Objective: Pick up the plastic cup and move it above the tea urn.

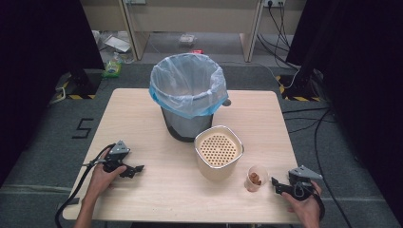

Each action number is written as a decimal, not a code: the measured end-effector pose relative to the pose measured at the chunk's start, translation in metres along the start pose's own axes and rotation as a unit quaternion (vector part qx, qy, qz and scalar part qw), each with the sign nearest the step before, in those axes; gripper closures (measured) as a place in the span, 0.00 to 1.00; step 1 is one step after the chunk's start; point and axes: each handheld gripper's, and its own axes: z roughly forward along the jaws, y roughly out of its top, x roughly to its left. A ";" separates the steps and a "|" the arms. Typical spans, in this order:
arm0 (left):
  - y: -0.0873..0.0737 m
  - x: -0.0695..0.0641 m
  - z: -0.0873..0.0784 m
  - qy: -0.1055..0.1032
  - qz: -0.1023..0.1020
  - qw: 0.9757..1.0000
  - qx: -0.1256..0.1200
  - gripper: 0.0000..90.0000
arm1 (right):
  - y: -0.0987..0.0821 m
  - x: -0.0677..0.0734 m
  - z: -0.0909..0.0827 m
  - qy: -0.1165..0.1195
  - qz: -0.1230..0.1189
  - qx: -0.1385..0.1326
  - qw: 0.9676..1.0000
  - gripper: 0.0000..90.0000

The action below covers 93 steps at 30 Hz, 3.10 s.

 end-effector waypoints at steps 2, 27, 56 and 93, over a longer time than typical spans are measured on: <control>0.000 0.000 0.000 0.000 0.000 1.000 0.000 0.00 | 0.000 0.000 0.000 0.000 0.003 0.000 1.000 0.29; 0.000 0.000 0.000 0.000 0.000 1.000 0.000 0.00 | 0.014 0.018 -0.031 0.019 0.014 -0.039 0.999 0.45; 0.000 0.000 0.000 0.000 0.000 1.000 0.000 0.00 | 0.049 0.038 -0.068 0.033 0.012 -0.071 0.997 0.48; 0.000 0.000 0.000 0.000 0.000 1.000 0.000 0.00 | 0.060 0.051 -0.037 0.097 -0.029 -0.076 0.992 0.95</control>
